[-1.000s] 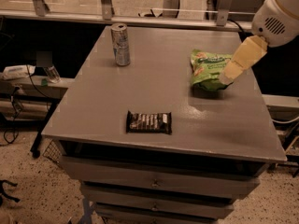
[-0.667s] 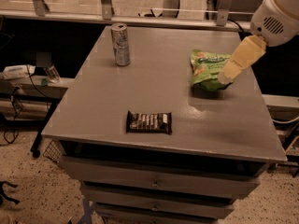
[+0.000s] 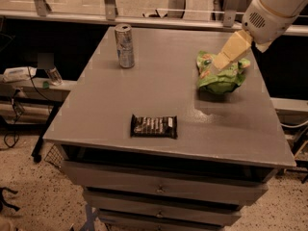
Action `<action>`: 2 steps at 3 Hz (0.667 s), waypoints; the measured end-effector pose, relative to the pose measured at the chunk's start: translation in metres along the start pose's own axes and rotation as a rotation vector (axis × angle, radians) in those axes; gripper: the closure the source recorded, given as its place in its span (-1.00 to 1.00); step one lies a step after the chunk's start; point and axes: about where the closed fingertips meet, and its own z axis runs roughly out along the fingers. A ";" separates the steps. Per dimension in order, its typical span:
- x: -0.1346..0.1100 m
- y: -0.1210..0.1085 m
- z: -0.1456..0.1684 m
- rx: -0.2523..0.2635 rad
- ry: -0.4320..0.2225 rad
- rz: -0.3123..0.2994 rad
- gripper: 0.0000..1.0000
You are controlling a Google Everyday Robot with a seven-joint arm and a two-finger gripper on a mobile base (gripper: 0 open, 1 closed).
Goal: Move green rice chip bag near rxbar chocolate
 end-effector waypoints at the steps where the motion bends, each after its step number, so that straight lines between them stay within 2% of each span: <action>1: -0.012 -0.011 0.031 -0.018 0.070 0.141 -1.00; 2: -0.021 -0.018 0.063 -0.029 0.133 0.264 -1.00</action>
Offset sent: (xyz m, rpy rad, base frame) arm 0.0516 0.0092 -0.0783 0.0049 0.2915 -0.3750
